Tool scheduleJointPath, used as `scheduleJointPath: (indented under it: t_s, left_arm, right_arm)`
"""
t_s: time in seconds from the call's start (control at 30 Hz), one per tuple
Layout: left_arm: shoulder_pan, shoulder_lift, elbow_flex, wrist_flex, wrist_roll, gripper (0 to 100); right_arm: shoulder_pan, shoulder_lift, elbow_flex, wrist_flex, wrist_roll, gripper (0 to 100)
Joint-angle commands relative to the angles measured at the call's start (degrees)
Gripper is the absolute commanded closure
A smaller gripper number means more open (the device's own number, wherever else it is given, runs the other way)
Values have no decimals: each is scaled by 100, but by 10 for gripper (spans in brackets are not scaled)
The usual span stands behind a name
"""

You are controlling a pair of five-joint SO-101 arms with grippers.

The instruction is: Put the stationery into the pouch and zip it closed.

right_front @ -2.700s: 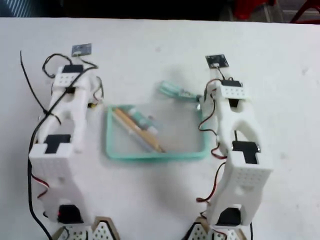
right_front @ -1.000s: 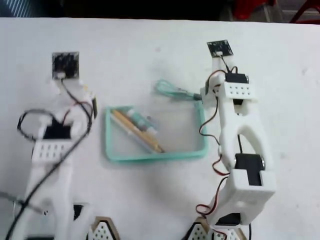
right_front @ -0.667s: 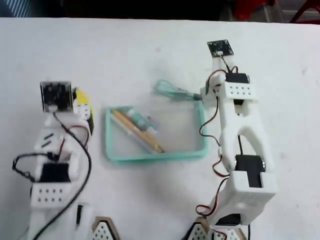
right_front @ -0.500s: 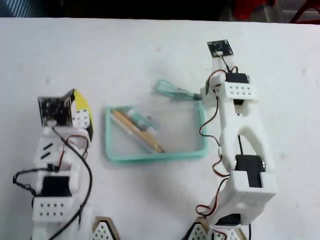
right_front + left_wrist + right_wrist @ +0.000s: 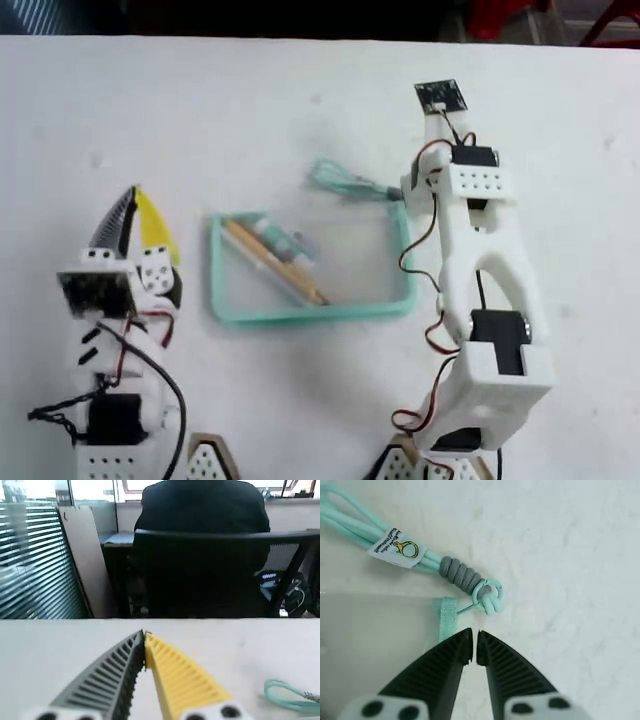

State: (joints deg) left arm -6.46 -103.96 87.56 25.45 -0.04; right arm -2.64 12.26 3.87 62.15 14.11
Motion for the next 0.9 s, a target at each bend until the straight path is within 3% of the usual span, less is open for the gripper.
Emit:
scheduleJointPath:
  t_s: [0.0,0.47,0.87]
  left_arm:
    - [31,-22,-246,35,-62,976]
    - [66,-22,-246,35,-62,976]
    - [66,-22,-237,44,-62,976]
  right_arm:
    - [-13,-303,-62,13,-44,981]
    - [-514,-1763,88,1279,-44,981]
    - [-752,-4013,2277,110,-44,981]
